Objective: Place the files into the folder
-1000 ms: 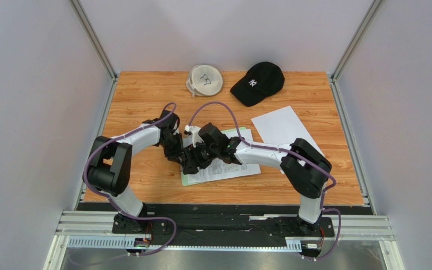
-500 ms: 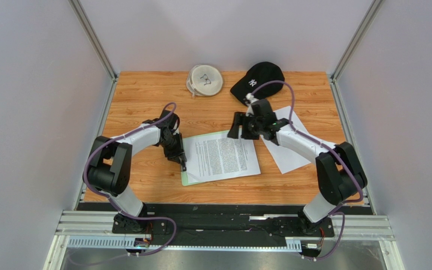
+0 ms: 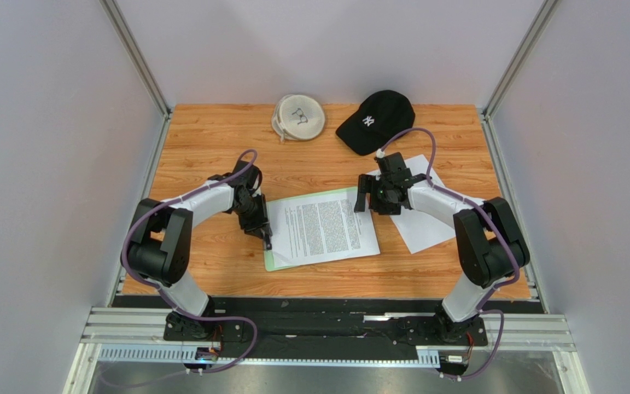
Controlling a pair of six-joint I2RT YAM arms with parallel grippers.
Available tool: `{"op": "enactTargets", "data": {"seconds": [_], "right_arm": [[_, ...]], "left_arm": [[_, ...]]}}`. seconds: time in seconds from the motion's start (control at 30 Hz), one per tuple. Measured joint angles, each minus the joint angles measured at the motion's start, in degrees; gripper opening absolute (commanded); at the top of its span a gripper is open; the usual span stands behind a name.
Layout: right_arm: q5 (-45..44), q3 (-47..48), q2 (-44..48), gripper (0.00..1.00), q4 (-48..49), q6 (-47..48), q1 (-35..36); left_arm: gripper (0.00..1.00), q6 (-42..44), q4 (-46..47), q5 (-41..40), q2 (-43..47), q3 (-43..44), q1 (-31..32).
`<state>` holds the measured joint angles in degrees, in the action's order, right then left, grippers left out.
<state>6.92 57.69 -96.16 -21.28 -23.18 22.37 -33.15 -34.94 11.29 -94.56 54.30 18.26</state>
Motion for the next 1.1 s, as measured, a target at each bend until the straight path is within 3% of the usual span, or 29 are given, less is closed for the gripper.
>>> {"op": "enactTargets", "data": {"seconds": [1.1], "right_arm": [[-0.11,3.13,-0.61,0.79,-0.92,1.88,8.33]], "left_arm": [[0.00,0.00,-0.33,-0.20,0.00,0.00,-0.02]]}}
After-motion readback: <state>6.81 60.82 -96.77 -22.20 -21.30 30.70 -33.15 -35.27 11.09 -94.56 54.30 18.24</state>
